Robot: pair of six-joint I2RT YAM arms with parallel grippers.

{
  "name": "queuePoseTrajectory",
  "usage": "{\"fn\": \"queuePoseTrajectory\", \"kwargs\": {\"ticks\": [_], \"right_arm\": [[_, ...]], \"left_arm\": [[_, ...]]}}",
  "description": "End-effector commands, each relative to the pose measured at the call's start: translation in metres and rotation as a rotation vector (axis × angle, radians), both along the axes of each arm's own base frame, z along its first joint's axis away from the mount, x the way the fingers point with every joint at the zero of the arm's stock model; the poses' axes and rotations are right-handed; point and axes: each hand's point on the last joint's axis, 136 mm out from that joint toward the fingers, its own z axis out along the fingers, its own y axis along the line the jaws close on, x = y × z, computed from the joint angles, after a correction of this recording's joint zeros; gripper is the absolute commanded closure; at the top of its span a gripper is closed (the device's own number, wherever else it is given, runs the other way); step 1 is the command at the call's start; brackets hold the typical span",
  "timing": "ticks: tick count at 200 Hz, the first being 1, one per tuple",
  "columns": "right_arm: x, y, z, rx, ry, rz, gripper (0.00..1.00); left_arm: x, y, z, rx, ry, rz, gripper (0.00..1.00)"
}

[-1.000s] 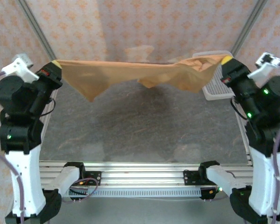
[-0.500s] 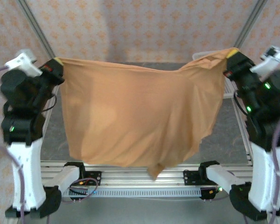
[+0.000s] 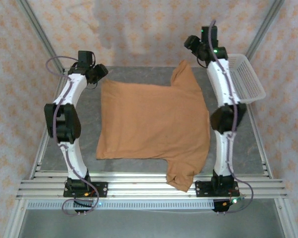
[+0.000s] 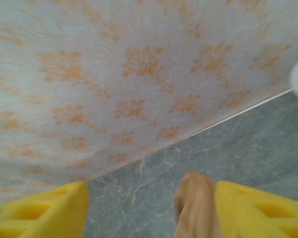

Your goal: Fold the inside-out t-shirt

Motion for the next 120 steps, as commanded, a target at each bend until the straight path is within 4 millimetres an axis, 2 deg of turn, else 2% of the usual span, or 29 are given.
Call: {"fn": "queuePoseTrajectory", "kwargs": {"ticks": [1,10,24,32,37,56,69,92,112,120], "right_arm": [[-0.031,0.007,-0.038,0.065,0.226,0.012,0.24],[-0.037,0.008,-0.057,0.048,0.29,0.006,0.24],[-0.047,0.014,-0.076,0.003,0.342,0.017,0.24],[-0.053,0.018,-0.083,-0.012,0.351,0.029,0.24],[-0.057,0.021,-0.087,-0.015,0.352,0.039,0.24],[-0.08,0.024,-0.105,-0.025,0.367,0.057,0.24],[-0.095,0.018,-0.121,-0.043,0.391,0.044,0.24],[-0.115,0.011,-0.163,-0.068,0.45,0.029,0.24],[-0.125,0.012,-0.201,-0.057,0.523,0.033,0.25],[-0.128,0.013,-0.216,-0.047,0.559,0.032,0.25]], "left_arm": [[-0.003,0.01,0.042,0.063,-0.031,0.024,0.18],[-0.01,0.001,0.041,0.062,-0.019,0.008,0.2],[-0.025,-0.022,0.038,0.052,-0.013,-0.038,0.24],[-0.036,-0.037,0.026,0.038,0.009,-0.065,0.25],[-0.045,-0.048,0.035,0.021,-0.013,-0.085,0.25],[-0.071,-0.093,0.007,-0.058,-0.001,-0.173,0.26],[-0.086,-0.11,-0.021,-0.103,0.029,-0.193,0.26],[-0.099,-0.115,-0.071,-0.148,0.119,-0.189,0.26],[-0.103,-0.102,-0.106,-0.135,0.212,-0.162,0.27],[-0.103,-0.095,-0.113,-0.145,0.228,-0.141,0.27]]}}
